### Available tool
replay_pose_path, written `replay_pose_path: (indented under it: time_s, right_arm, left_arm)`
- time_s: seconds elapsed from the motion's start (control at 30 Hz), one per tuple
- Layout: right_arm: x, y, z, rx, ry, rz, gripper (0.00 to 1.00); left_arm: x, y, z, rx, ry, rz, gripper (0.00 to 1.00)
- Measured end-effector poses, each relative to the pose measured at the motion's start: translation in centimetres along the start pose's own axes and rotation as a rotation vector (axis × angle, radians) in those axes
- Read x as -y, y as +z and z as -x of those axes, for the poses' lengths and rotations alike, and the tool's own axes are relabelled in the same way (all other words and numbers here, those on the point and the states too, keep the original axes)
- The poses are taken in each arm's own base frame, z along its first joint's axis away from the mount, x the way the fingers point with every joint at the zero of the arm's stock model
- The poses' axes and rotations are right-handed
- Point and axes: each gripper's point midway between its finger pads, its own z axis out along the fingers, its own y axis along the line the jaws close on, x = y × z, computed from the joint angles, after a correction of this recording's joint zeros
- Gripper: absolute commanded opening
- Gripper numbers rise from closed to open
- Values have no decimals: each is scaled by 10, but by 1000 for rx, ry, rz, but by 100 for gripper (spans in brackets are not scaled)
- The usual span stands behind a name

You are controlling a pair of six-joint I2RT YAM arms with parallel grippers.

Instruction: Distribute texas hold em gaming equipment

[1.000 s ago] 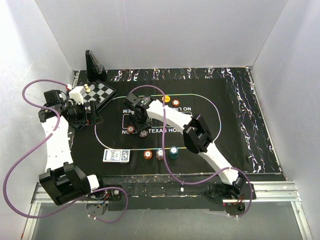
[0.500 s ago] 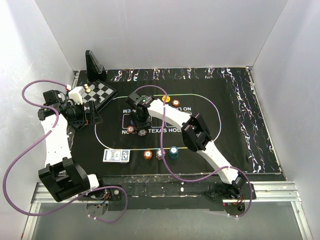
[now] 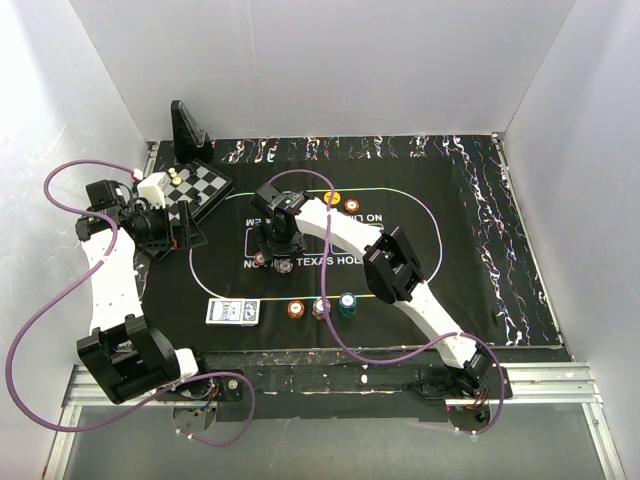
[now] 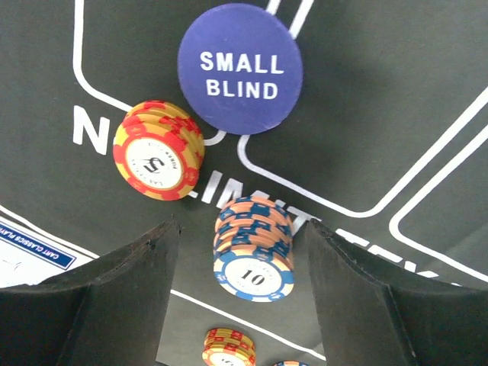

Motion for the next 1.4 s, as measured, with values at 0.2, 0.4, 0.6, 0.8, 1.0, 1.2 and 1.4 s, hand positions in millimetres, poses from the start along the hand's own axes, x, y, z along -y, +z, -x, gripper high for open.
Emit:
replay_pose_path:
  time_s: [0.2,0.4,0.6,0.8,1.0,1.2,1.4]
  right_arm:
    - [21,-16,6,27,9,-42,74]
    - [33,-65,5,90,9,-26,65]
    - [31,-82,-18,102,-39,29,38]
    - [32,-59,-52,26,-106,36,35]
    - [18,-50,-51,29,-169,55,32]
    - [15,-26,-45,18,-188,47,30]
    - [22,-14,-48,0,-201,22,29]
  left_arm:
    - [2,-1,-1,-2,-3,-5,100]
    - [3,-4,3,6,3,-4,100]
    - [6,-5,2,4,0,-11,100]
    - [6,-5,2,4,-1,-12,100]
    - [6,-5,2,4,-4,-13,100]
    - [6,-5,2,3,-4,-13,100]
    - [7,-6,4,8,0,-10,100]
